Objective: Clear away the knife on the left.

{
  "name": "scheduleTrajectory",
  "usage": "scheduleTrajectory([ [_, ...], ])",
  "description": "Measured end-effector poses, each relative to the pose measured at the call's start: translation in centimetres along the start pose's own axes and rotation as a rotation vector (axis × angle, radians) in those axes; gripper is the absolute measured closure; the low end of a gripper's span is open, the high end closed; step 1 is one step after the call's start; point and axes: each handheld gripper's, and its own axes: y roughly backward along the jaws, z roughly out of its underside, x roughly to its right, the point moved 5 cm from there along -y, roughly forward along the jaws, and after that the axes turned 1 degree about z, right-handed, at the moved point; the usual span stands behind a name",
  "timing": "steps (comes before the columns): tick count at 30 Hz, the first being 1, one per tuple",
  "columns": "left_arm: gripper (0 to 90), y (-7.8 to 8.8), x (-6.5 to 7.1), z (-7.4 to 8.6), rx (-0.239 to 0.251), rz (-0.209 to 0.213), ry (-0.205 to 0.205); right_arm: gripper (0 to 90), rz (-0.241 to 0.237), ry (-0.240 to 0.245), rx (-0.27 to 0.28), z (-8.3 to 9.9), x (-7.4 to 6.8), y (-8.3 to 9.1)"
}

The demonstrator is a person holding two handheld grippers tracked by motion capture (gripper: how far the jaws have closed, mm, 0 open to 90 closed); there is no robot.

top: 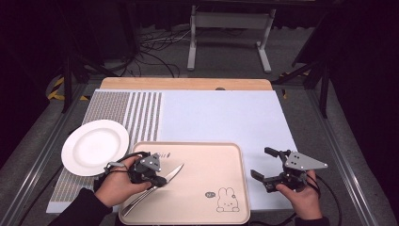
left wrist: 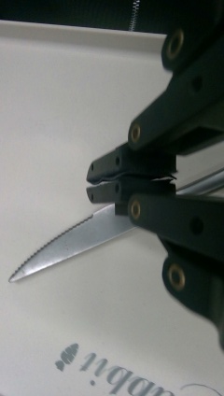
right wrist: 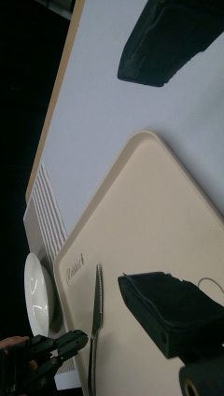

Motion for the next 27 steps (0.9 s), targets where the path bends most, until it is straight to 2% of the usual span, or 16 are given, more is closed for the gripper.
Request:
scheduleTrajectory([
  [4,90.0,-0.6,-0.1,0.2,-0.030,0.004,-0.023,3.9,-0.001,0.001,-0.001,0.0,0.0,0.0],
  [10,90.0,-1.1,-0.2,0.7,-0.081,0.010,-0.029,3.9,-0.003,0.001,0.001,0.0,0.0,0.0],
  [14,90.0,-1.2,-0.2,0.8,-0.096,0.014,-0.037,3.9,-0.002,0.001,0.000,0.0,0.0,0.0],
  [17,90.0,-1.3,-0.3,1.0,-0.098,0.021,-0.017,3.9,-0.004,0.001,0.000,0.0,-0.1,0.0],
  [27,90.0,-1.4,-0.5,1.5,-0.114,0.031,-0.022,3.9,-0.002,0.000,0.000,0.0,0.0,0.0],
])
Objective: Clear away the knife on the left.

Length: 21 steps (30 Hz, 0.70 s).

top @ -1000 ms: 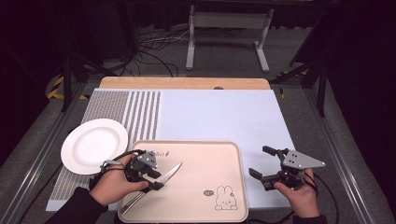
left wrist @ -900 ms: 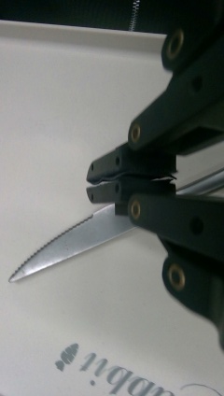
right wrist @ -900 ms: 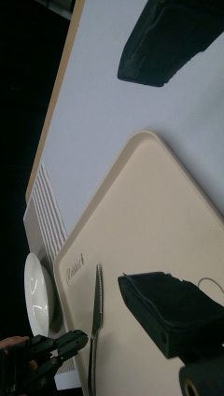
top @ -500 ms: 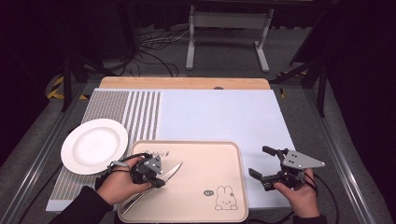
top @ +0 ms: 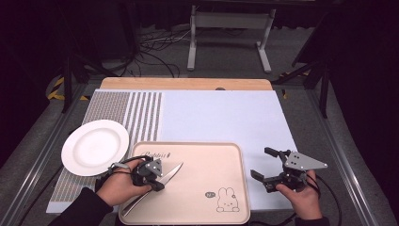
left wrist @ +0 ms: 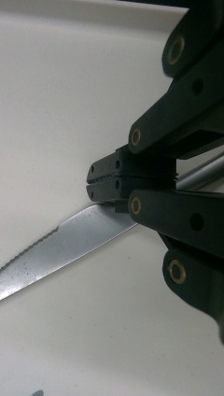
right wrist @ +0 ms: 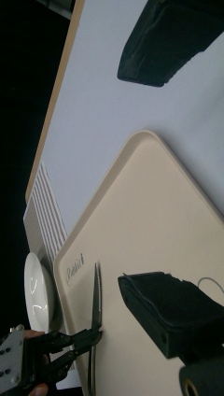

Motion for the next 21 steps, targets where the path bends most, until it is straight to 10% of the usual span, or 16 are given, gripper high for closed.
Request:
scheduleTrajectory([
  [21,90.0,1.1,-1.1,2.0,0.016,-0.014,0.088,3.9,0.001,-0.001,-0.008,0.1,0.1,-0.1],
])
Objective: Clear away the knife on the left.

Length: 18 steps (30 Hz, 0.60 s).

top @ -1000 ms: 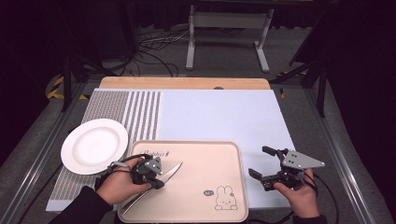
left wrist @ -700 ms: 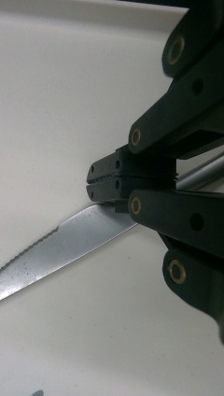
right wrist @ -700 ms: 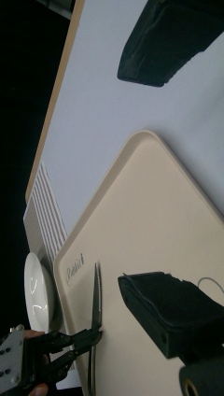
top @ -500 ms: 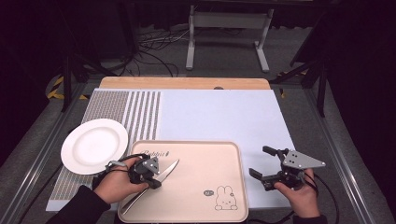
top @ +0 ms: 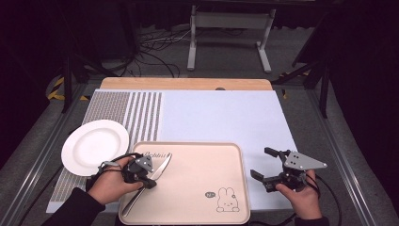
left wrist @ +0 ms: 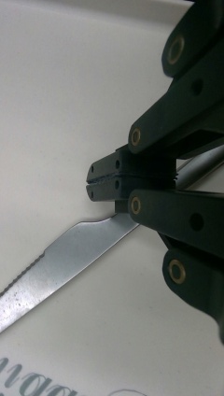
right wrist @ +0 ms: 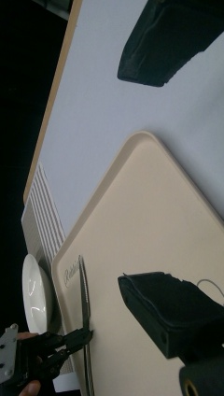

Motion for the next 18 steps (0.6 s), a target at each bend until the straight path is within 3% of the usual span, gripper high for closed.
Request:
scheduleTrajectory([
  [18,90.0,0.9,-0.8,1.6,0.008,-0.003,0.055,3.9,0.003,0.000,-0.002,0.0,-0.1,-0.1],
])
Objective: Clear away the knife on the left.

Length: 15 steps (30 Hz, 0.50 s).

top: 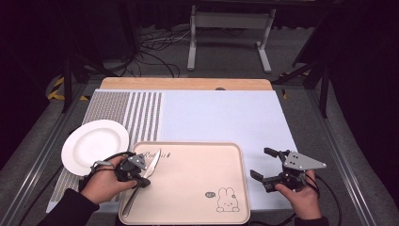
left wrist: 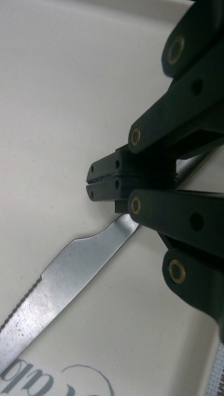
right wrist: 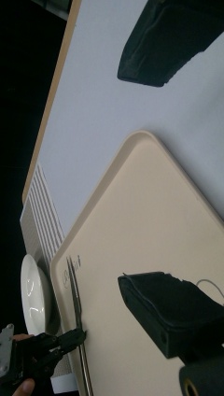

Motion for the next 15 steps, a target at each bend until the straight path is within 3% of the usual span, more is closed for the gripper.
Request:
scheduleTrajectory([
  [15,90.0,0.45,-0.38,0.99,0.020,-0.005,0.037,3.9,-0.002,0.006,-0.007,0.04,-0.11,-0.13],
])
